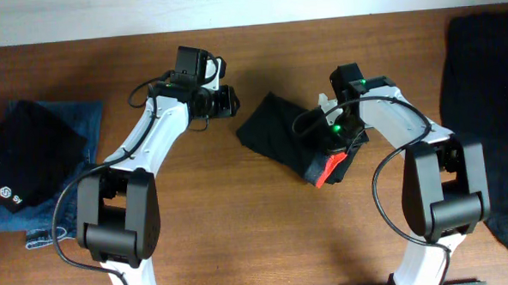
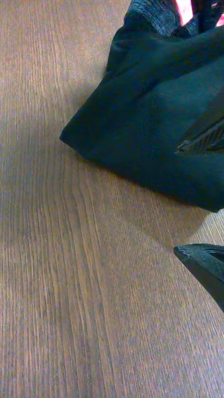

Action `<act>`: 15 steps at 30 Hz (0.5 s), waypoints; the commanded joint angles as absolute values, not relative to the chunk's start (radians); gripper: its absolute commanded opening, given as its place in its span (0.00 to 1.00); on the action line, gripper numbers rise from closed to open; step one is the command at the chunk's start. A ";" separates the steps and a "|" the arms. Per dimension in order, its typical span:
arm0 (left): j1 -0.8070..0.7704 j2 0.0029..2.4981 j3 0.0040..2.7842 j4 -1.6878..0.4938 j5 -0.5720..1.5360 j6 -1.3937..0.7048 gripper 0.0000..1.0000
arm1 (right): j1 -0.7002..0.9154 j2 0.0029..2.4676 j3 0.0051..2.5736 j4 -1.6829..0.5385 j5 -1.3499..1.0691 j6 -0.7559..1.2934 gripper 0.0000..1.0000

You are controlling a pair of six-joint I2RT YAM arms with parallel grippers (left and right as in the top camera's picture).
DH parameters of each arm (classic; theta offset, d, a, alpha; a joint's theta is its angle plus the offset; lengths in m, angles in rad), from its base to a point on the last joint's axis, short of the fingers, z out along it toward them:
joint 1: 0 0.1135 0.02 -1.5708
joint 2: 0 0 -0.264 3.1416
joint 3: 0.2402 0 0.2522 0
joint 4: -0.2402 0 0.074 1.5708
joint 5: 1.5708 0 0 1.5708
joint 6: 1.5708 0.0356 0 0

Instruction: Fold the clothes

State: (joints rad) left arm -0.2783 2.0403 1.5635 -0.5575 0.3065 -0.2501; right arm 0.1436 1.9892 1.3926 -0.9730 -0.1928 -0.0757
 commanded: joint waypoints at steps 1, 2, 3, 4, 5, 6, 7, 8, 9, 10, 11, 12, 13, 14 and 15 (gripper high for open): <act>-0.271 2.053 1.571 -0.558 0.308 -0.237 0.45 | 0.144 2.001 1.392 -0.991 -0.222 -0.070 0.04; -0.271 2.053 1.571 -0.558 0.305 -0.237 0.45 | 0.144 1.999 1.398 -1.003 -0.225 -0.070 0.04; -0.270 2.053 1.571 -0.558 0.301 -0.237 0.46 | 0.145 1.996 1.409 -1.021 -0.225 -0.070 0.04; -0.271 2.053 1.571 -0.558 0.294 -0.237 0.45 | 0.144 1.991 1.421 -1.042 -0.225 -0.070 0.04; -0.271 2.053 1.571 -0.558 0.290 -0.237 0.45 | 0.145 1.984 1.442 -1.071 -0.225 -0.070 0.04; -0.270 2.053 1.571 -0.557 0.291 -0.237 0.46 | 0.145 1.979 1.457 -1.090 -0.224 -0.070 0.04; -0.270 2.053 1.571 -0.557 0.291 -0.237 0.46 | 0.144 1.961 1.495 -1.132 -0.224 -0.070 0.04; -0.270 2.053 1.571 -0.556 0.291 -0.237 0.45 | 0.144 1.949 1.522 -1.156 -0.224 -0.072 0.04; -0.270 2.053 1.571 -0.555 0.290 -0.237 0.45 | 0.144 1.936 1.547 -1.177 -0.224 -0.073 0.04; -0.270 2.053 1.571 -0.554 0.290 -0.237 0.46 | 0.144 1.922 1.577 -1.198 -0.224 -0.074 0.04; -0.270 2.053 1.571 -0.554 0.291 -0.237 0.45 | 0.144 1.911 1.603 -1.217 -0.224 -0.074 0.04; -0.270 2.053 1.571 -0.554 0.290 -0.237 0.46 | 0.144 1.898 1.639 -1.240 -0.224 -0.073 0.04; -0.270 2.053 1.571 -0.554 0.291 -0.237 0.45 | 0.144 1.890 1.663 -1.254 -0.224 -0.074 0.04; -0.270 2.053 1.571 -0.554 0.291 -0.237 0.45 | 0.144 1.884 1.687 -1.267 -0.223 -0.074 0.04; -0.270 2.053 1.571 -0.554 0.290 -0.237 0.46 | 0.144 1.879 1.706 -1.276 -0.220 -0.073 0.04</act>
State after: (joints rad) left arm -0.2783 2.0403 1.5635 -0.5571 0.2981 -0.2501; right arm 0.1436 1.9518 1.6222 -1.2560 -0.2111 -0.0750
